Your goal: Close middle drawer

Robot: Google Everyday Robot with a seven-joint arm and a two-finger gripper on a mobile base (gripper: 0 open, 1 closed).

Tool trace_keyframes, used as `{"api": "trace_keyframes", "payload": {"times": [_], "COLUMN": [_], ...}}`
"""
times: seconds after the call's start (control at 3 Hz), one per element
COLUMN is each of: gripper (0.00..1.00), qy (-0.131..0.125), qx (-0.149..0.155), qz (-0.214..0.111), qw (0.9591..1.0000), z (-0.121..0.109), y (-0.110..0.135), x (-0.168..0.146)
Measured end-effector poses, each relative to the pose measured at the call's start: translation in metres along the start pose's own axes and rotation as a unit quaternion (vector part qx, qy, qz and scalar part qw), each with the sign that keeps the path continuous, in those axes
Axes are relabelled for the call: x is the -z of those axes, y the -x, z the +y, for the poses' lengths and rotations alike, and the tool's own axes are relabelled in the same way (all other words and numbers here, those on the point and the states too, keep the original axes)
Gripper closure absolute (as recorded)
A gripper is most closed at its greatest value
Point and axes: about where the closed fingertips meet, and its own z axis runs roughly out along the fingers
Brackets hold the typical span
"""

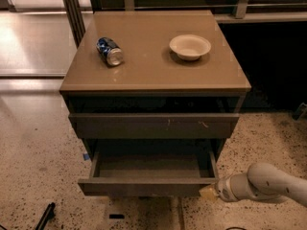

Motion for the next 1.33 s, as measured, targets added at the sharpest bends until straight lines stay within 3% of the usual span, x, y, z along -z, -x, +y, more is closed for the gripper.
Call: {"api": "trace_keyframes", "payload": {"times": [0.33,0.67,1.0,1.33], "gripper": [1.0,1.0,1.0,1.0], "qy": [0.0,-0.025,-0.025,-0.076], "qx": [0.0,0.028,0.028,0.063], "qz": [0.0,-0.016,-0.016,-0.031], "qw": [1.0,0.9992,0.9992,0.9947], "z": [0.0,-0.012,-0.011,-0.023], "y": [0.0,0.042,0.041,0.093], "x": [0.0,-0.013,-0.012,-0.015]}}
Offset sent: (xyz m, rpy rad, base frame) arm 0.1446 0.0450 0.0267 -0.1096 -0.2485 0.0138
